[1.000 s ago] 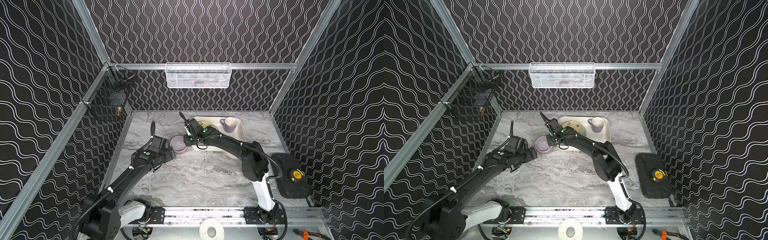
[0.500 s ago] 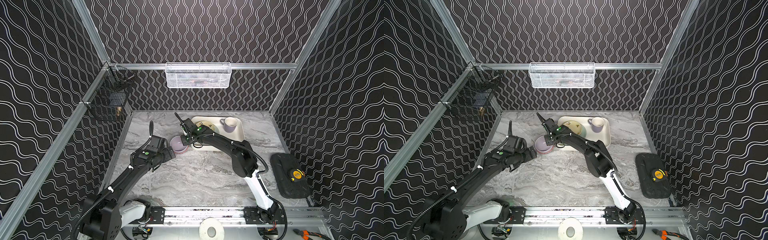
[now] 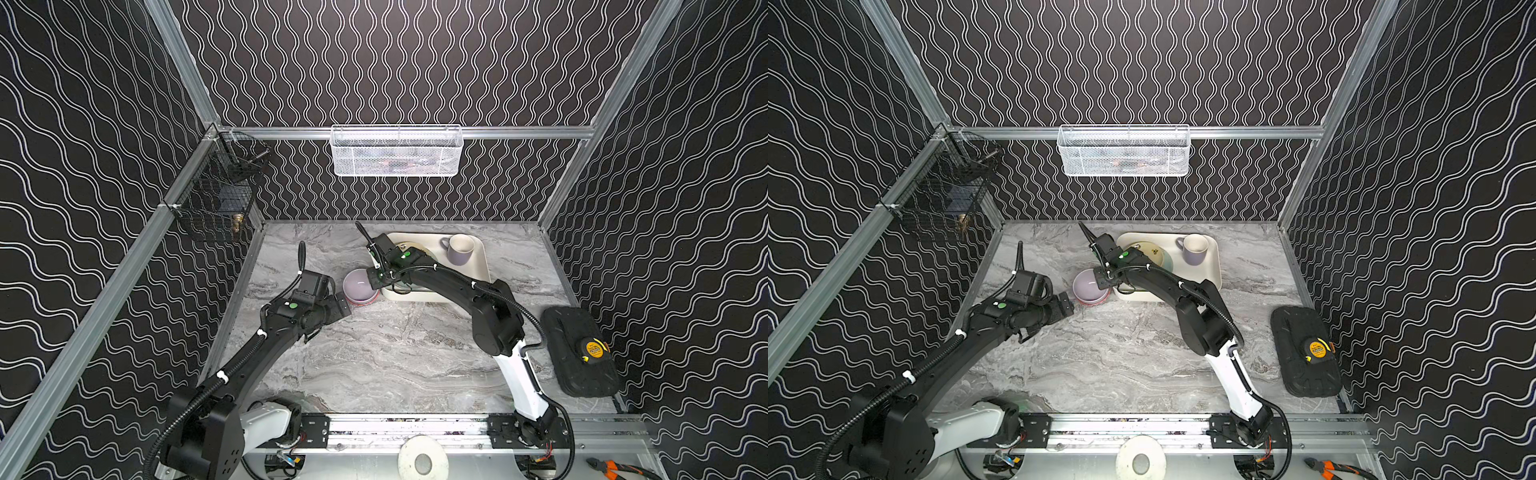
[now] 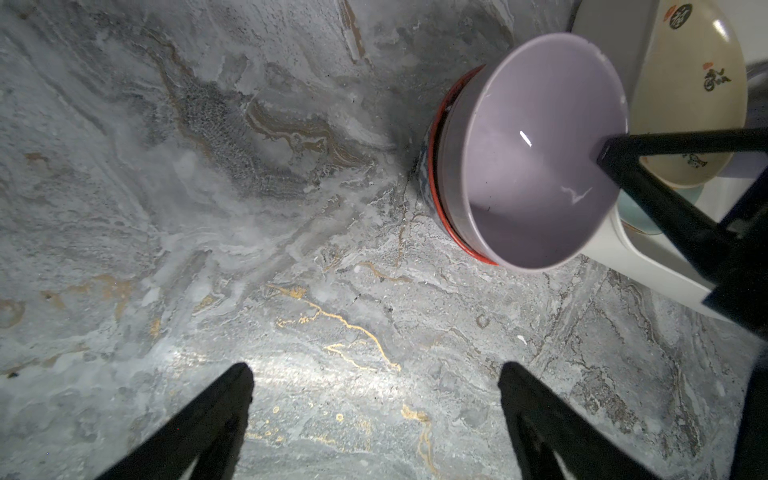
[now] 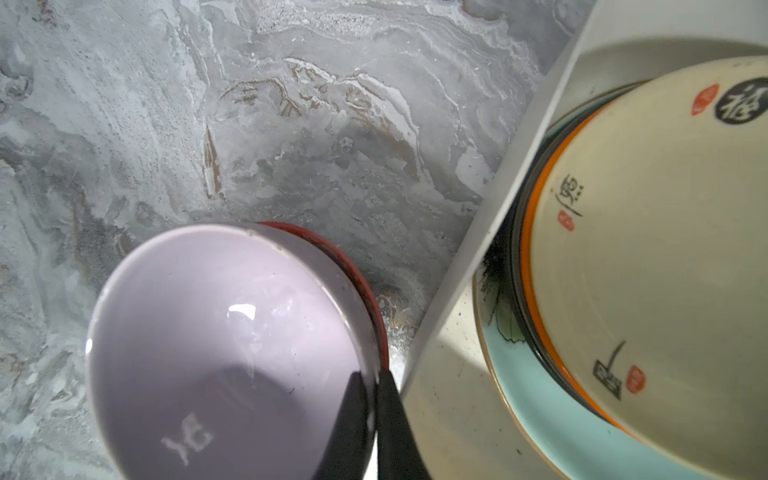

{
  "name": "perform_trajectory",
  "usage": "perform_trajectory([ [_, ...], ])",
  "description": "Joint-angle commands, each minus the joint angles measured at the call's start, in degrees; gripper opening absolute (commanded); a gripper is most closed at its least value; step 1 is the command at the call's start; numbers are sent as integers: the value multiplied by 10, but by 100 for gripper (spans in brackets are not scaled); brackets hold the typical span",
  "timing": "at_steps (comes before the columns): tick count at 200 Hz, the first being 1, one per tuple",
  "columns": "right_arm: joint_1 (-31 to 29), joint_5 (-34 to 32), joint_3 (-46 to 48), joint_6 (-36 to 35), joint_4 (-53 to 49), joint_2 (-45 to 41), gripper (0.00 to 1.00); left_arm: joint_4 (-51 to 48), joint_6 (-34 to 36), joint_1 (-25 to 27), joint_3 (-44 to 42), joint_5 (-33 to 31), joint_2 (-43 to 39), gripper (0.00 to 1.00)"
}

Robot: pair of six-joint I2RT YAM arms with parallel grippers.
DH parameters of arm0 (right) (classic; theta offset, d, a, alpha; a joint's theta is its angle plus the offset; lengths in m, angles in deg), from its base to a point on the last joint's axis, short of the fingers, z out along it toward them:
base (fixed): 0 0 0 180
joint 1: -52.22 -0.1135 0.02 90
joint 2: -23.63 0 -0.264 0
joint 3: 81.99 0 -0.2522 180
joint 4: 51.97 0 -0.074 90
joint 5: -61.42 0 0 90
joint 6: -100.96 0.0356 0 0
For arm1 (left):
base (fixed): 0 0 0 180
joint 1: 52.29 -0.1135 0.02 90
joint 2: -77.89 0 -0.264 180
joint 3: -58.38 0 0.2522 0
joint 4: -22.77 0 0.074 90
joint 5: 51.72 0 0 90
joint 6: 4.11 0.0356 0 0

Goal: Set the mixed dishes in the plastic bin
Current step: 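Lift the lavender bowl with the right gripper and lower it into the bin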

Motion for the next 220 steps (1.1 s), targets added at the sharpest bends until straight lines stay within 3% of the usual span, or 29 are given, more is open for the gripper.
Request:
perform_trajectory([
  [1, 4, 16, 0, 8, 14, -12, 2, -3, 10, -1, 8, -3, -4, 96],
  [114, 67, 73, 49, 29, 29, -115, 1, -23, 12, -2, 44, -2, -7, 96],
  [220, 290, 36, 322, 23, 62, -323, 1, 12, 4, -2, 66, 13, 55, 96],
])
